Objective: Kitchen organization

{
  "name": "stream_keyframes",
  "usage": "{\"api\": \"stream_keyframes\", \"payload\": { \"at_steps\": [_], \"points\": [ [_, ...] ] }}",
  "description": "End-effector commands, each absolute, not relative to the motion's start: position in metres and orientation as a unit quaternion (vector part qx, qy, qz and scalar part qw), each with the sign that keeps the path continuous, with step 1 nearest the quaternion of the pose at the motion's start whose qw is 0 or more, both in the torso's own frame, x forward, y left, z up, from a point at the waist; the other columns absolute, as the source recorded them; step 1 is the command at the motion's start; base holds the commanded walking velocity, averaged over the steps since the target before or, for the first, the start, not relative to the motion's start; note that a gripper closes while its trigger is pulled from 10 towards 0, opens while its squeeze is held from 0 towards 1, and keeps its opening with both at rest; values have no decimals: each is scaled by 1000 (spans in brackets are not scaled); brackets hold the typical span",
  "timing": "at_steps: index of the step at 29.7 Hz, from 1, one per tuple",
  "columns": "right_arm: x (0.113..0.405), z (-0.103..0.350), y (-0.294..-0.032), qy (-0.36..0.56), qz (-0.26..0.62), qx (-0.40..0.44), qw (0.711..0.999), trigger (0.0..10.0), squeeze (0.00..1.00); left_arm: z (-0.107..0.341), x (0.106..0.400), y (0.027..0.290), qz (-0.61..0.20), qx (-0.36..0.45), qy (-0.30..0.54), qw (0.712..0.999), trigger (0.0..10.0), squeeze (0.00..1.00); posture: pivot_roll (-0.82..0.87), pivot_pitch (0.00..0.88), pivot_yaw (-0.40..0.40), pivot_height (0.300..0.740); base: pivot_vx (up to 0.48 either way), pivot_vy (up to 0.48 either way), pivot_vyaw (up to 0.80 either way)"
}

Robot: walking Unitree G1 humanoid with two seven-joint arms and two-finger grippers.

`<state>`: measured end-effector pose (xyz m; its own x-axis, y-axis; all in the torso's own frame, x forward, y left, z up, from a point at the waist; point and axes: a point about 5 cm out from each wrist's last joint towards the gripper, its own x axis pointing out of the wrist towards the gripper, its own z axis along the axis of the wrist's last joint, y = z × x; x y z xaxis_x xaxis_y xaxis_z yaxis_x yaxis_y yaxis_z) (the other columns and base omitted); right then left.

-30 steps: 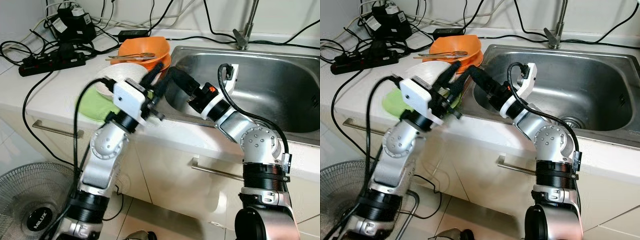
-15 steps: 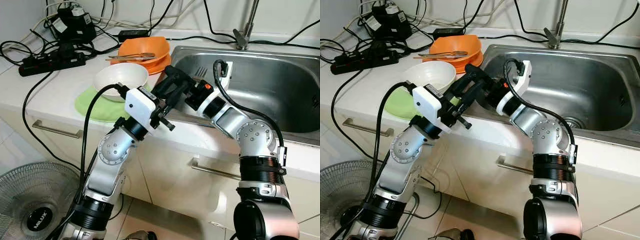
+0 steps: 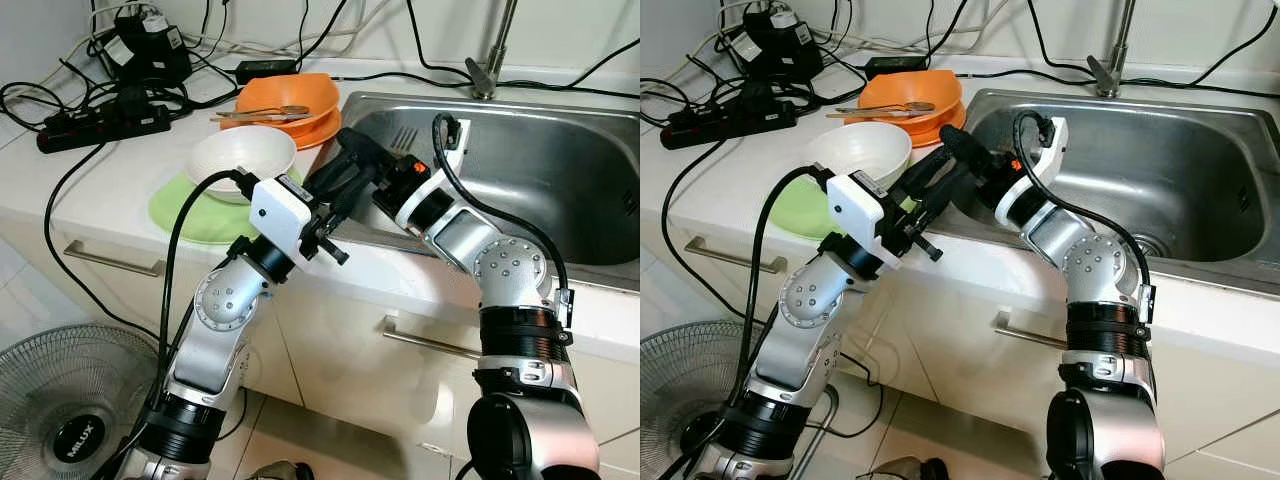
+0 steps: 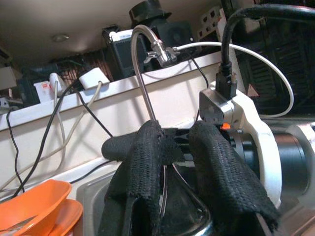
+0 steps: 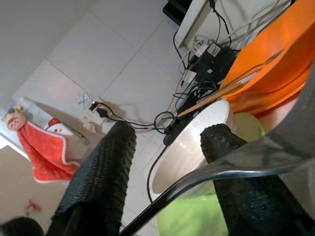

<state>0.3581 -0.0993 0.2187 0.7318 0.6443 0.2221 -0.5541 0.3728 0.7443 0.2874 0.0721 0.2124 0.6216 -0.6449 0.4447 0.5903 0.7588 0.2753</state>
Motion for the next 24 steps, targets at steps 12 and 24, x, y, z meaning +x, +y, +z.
{"api": "stream_keyframes", "payload": {
  "at_steps": [12, 24],
  "points": [
    [367, 206, -114, 96, 309, 416, 850, 0, 0, 220, 288, 87, -330, 74, -282, 898, 0, 0, -20, 39, 121, 740, 0, 0, 0],
    [368, 195, -117, 128, 293, 408, 855, 0, 0, 220, 290, 90, -325, 81, -282, 899, 0, 0, -23, 43, 120, 740, 0, 0, 0]
  ]
}}
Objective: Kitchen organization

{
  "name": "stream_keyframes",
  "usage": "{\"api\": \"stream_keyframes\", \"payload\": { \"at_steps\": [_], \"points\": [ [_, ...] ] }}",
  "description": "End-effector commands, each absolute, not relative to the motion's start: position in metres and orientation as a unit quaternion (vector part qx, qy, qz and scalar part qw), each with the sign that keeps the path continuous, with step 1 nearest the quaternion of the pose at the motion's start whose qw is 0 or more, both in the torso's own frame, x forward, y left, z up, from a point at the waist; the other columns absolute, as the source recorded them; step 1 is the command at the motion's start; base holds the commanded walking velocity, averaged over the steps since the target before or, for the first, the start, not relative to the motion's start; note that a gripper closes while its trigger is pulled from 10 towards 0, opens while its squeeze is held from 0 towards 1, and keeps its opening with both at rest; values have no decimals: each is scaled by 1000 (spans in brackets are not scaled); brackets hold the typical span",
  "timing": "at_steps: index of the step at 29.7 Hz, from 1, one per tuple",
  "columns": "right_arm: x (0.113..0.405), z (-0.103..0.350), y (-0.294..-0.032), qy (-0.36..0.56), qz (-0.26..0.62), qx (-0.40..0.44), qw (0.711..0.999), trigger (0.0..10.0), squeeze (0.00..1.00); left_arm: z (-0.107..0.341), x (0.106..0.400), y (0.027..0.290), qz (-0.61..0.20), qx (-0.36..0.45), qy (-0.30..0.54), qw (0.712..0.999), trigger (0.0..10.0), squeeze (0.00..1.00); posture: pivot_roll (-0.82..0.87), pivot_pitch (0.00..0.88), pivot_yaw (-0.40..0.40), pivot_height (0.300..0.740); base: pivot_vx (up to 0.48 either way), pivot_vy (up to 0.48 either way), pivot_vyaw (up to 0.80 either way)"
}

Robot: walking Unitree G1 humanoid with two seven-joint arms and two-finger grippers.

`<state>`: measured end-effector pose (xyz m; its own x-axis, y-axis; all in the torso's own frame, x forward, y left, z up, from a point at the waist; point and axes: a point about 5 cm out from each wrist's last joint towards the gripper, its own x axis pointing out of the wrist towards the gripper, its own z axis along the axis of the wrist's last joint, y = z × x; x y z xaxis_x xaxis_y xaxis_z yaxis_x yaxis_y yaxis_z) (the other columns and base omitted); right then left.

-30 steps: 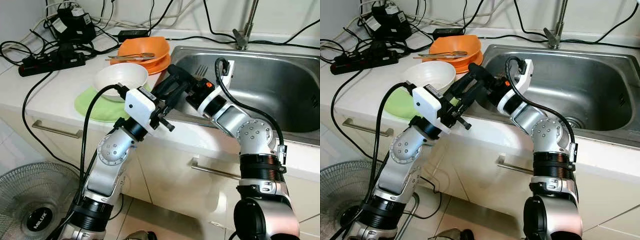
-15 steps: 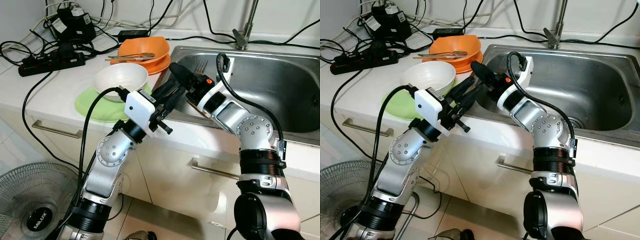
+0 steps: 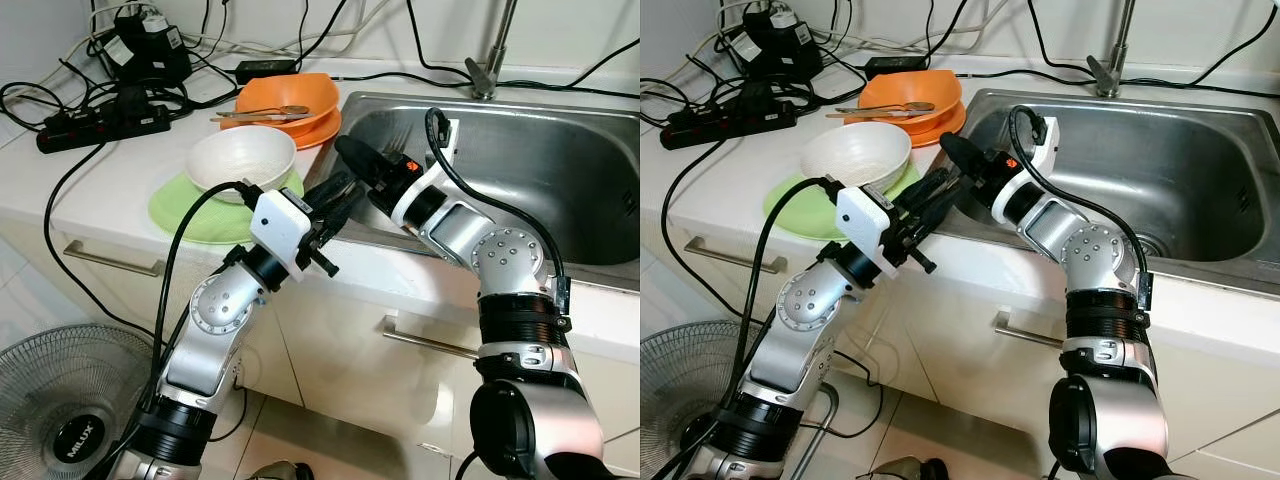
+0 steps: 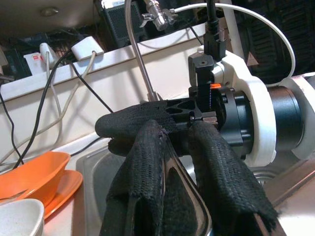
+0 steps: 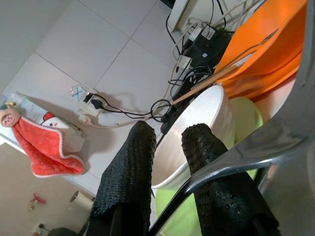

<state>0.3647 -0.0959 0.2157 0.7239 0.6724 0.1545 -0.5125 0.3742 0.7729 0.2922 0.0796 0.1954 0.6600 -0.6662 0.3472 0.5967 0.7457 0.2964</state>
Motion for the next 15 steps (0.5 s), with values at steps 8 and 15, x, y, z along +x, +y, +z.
{"api": "stream_keyframes", "payload": {
  "at_steps": [8, 15],
  "points": [
    [368, 195, -118, 130, 290, 408, 856, 0, 0, 221, 292, 95, -316, 89, -284, 901, 0, 0, -21, 42, 122, 740, 0, 0, 0],
    [369, 193, -119, 132, 282, 406, 859, 0, 0, 221, 293, 96, -313, 91, -282, 902, 0, 0, -21, 42, 124, 740, 0, 0, 0]
  ]
}}
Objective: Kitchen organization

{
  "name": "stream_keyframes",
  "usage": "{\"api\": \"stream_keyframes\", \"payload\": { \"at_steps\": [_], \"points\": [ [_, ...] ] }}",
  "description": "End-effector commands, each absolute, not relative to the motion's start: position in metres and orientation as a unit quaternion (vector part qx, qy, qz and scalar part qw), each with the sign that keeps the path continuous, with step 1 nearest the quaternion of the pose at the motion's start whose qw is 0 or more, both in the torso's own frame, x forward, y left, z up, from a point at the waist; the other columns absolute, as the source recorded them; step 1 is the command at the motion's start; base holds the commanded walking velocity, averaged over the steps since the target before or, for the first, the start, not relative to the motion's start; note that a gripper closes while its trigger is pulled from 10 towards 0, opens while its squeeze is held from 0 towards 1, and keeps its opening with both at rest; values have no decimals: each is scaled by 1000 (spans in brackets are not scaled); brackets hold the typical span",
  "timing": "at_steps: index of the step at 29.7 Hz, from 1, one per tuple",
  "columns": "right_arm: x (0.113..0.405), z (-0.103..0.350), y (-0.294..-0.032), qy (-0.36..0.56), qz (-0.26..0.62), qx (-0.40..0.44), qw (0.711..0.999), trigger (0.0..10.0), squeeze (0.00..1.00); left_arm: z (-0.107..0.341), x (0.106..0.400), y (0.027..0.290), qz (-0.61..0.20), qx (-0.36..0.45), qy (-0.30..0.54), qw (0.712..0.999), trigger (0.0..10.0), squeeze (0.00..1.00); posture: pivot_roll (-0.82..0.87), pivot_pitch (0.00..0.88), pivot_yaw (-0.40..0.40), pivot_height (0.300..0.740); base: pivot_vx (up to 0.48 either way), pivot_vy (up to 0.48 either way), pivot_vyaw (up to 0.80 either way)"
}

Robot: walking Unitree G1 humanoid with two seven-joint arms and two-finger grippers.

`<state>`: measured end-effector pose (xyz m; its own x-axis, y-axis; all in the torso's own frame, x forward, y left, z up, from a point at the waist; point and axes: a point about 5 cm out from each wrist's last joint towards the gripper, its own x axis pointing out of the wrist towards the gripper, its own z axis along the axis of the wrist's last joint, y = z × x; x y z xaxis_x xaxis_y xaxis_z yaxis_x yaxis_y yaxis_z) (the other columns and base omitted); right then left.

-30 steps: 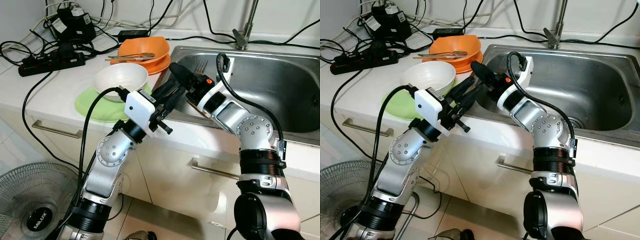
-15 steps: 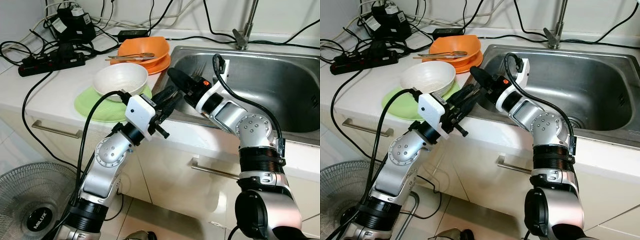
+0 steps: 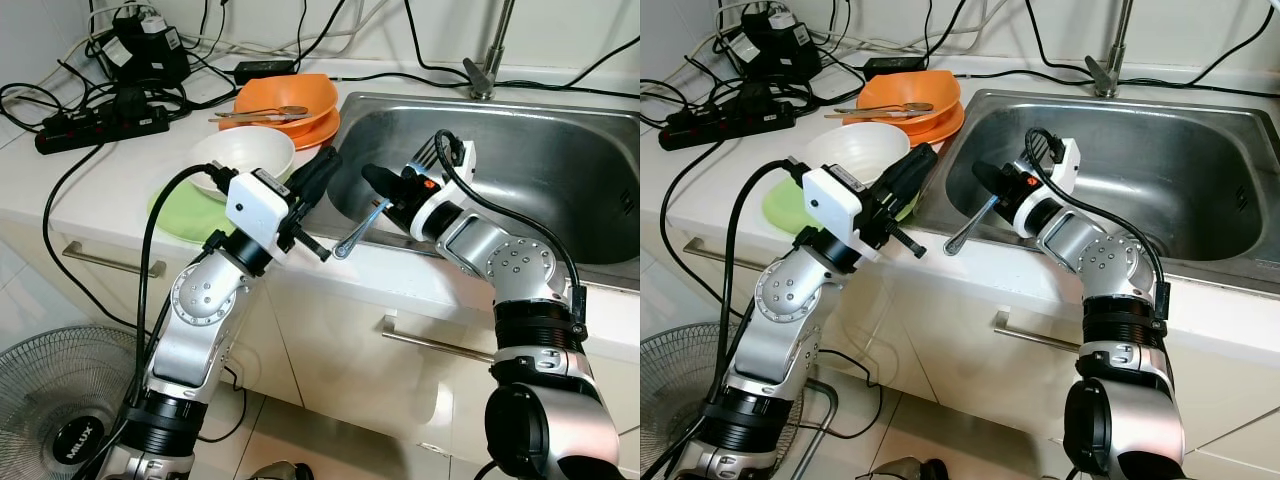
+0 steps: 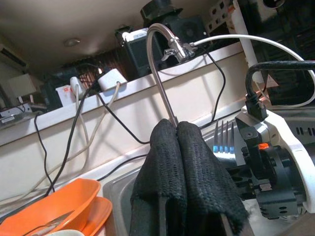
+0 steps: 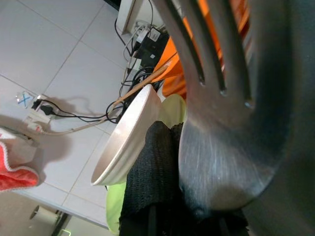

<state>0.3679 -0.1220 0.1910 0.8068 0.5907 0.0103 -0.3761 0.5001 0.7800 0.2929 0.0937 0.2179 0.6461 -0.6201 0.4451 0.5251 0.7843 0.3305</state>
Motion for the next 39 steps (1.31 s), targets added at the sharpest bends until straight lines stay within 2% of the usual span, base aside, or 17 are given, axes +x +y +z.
{"api": "stream_keyframes", "payload": {
  "at_steps": [1, 7, 8, 9, 10, 11, 12, 24, 32, 39],
  "points": [
    [370, 193, -119, 132, 279, 405, 860, 0, 0, 220, 293, 96, -314, 91, -281, 902, 0, 0, -22, 42, 123, 740, 0, 0, 0],
    [371, 191, -121, 131, 267, 402, 866, 0, 0, 218, 295, 96, -308, 83, -273, 907, 0, 0, -21, 43, 122, 740, 0, 0, 0],
    [372, 190, -121, 132, 264, 402, 867, 0, 0, 217, 295, 96, -308, 78, -266, 910, 0, 537, -21, 43, 122, 740, 0, 0, 0],
    [372, 190, -121, 133, 262, 402, 867, 0, 0, 216, 296, 96, -309, 75, -262, 911, 0, 537, -21, 43, 122, 740, 0, 0, 0],
    [372, 189, -121, 133, 260, 402, 868, 0, 0, 213, 296, 96, -308, 67, -252, 915, 4667, 1000, -21, 43, 122, 740, 0, 0, 0],
    [372, 189, -121, 133, 260, 401, 868, 0, 0, 211, 296, 95, -308, 62, -246, 917, 4667, 1000, -21, 43, 122, 740, 0, 0, 0],
    [373, 189, -121, 132, 257, 401, 869, 0, 0, 209, 296, 95, -306, 51, -239, 920, 10000, 1000, -20, 42, 122, 740, 0, 0, 0],
    [388, 190, -136, 97, 173, 402, 894, 0, 0, 198, 297, 94, -307, 4, -190, 932, 10000, 1000, -13, 42, 118, 740, 0, 0, 0],
    [400, 195, -145, 60, 105, 420, 899, 0, 0, 195, 294, 93, -313, 3, -180, 932, 10000, 1000, -3, 43, 120, 740, 0, 0, 0],
    [408, 195, -152, 38, 27, 432, 901, 0, 0, 184, 288, 84, -346, -7, -139, 928, 10000, 1000, 3, 47, 119, 740, 0, 0, 0]
  ]
}}
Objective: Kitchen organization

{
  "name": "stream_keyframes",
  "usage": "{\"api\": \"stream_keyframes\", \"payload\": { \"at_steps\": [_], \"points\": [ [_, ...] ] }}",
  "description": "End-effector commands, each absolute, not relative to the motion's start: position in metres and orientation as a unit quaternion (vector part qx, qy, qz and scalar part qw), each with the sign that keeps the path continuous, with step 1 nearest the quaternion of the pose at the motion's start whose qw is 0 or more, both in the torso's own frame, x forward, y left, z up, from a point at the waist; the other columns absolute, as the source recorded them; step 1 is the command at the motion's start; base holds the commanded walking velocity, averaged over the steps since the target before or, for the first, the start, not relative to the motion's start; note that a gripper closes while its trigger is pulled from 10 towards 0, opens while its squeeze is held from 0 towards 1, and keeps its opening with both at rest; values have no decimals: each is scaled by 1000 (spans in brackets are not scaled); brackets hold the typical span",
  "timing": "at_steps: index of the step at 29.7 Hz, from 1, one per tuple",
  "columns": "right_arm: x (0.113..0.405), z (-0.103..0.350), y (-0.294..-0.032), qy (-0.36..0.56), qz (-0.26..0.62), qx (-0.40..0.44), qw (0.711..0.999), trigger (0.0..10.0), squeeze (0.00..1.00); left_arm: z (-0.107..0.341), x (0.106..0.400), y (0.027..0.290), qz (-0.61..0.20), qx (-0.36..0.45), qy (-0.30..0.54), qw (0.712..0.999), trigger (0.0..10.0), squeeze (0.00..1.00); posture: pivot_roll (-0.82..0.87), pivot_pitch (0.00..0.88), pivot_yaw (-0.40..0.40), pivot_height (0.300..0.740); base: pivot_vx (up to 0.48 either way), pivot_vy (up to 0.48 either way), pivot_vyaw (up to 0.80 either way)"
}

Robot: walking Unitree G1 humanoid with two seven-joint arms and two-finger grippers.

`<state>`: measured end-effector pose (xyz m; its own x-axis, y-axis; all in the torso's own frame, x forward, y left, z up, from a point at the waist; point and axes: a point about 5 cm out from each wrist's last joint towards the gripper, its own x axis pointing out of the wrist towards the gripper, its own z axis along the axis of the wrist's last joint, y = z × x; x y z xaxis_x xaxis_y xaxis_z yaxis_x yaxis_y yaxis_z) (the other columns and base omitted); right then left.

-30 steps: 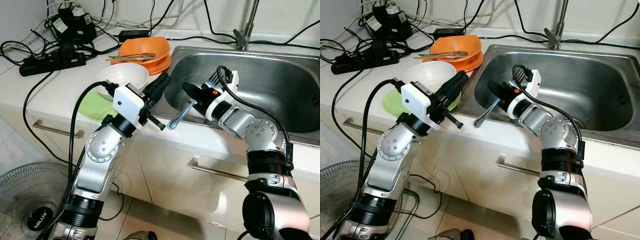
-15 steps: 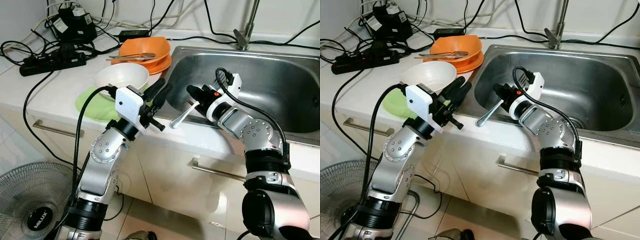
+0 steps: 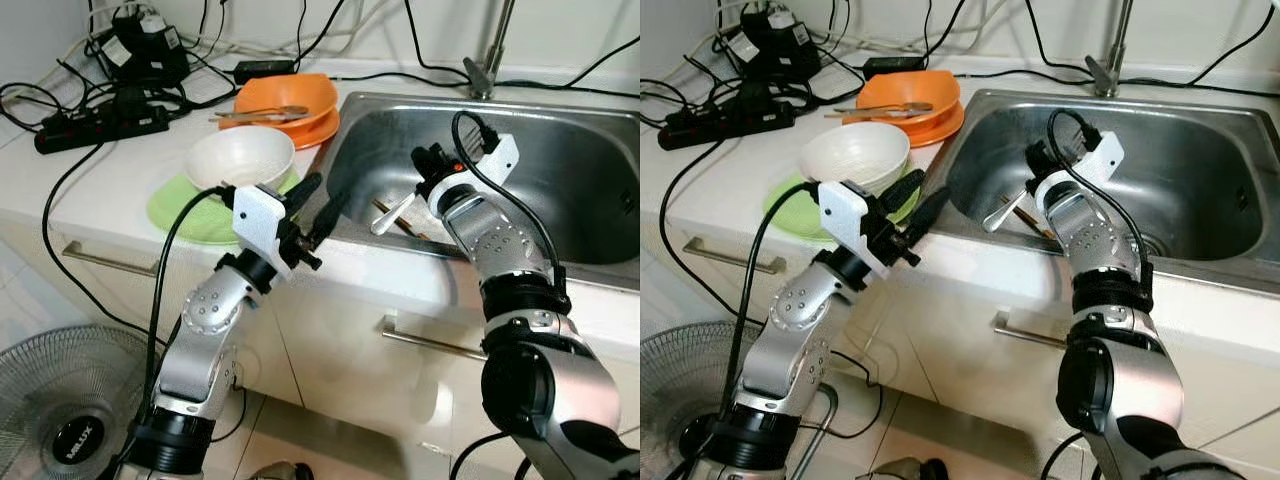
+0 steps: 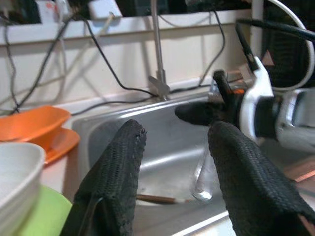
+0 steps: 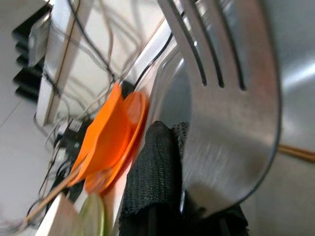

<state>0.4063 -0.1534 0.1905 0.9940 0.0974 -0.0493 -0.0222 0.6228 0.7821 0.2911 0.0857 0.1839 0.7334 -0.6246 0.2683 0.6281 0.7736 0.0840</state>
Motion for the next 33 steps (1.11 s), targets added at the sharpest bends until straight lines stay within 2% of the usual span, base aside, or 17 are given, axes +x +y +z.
{"api": "stream_keyframes", "payload": {
  "at_steps": [1, 8, 10, 11, 12, 13, 16, 22, 23, 24, 25, 26, 31, 32, 33],
  "points": [
    [410, 195, -157, 28, 5, 428, 903, 0, 0, 181, 286, 81, -356, -9, -128, 926, 10000, 1000, 4, 48, 119, 740, 0, 0, 0],
    [411, 194, -171, 8, -45, 381, 923, 0, 0, 176, 282, 77, -371, -6, -111, 922, 10000, 1000, 10, 50, 117, 740, 0, 0, 0],
    [410, 193, -178, 3, -59, 279, 958, 0, 0, 174, 281, 77, -376, -3, -102, 921, 10000, 1000, 12, 50, 115, 740, 0, 0, 0],
    [409, 192, -181, -7, -57, 175, 983, 0, 0, 173, 281, 77, -377, -1, -97, 921, 10000, 1000, 12, 49, 115, 740, 0, 0, 0],
    [409, 192, -181, -7, -57, 175, 983, 0, 0, 173, 281, 77, -377, -1, -97, 921, 10000, 1000, 12, 49, 115, 740, 0, 0, 0],
    [408, 190, -182, -11, -51, 123, 991, 0, 0, 173, 281, 77, -378, 0, -95, 921, 10000, 1000, 14, 49, 115, 740, 0, 0, 0],
    [405, 183, -187, -5, -46, 51, 998, 0, 0, 170, 280, 78, -383, 5, -84, 920, 10000, 1000, 13, 47, 115, 740, 0, 0, 0],
    [402, 172, -193, 9, -50, 5, 999, 0, 0, 162, 279, 77, -395, 10, -51, 917, 10000, 1000, 12, 45, 121, 740, 0, 0, 0],
    [401, 169, -192, 13, -45, -12, 999, 3373, 0, 161, 279, 77, -397, 8, -44, 917, 10000, 1000, 11, 45, 122, 740, 0, 0, 0],
    [401, 167, -192, 16, -42, -25, 999, 3373, 0, 160, 279, 77, -399, 7, -39, 916, 10000, 1000, 11, 45, 122, 740, 0, 0, 0],
    [400, 162, -188, 28, -27, -45, 998, 9176, 0, 159, 279, 77, -399, 10, -36, 916, 10000, 1000, 11, 45, 122, 740, 0, 0, 0],
    [399, 160, -186, 33, -20, -65, 997, 10000, 0, 159, 280, 78, -398, 11, -35, 917, 10000, 1000, 11, 45, 122, 740, 0, 0, 0],
    [398, 153, -181, 45, -11, -104, 993, 10000, 0, 159, 281, 79, -395, 15, -32, 918, 10000, 1000, 13, 45, 121, 740, 0, 0, 0],
    [397, 151, -179, 47, -5, -109, 993, 10000, 0, 159, 281, 79, -395, 16, -32, 918, 10000, 463, 13, 46, 122, 740, 0, 0, 0],
    [397, 150, -178, 47, -1, -106, 993, 10000, 1000, 159, 281, 79, -394, 18, -30, 918, 10000, 0, 12, 47, 123, 740, 0, 0, 0]
  ]
}}
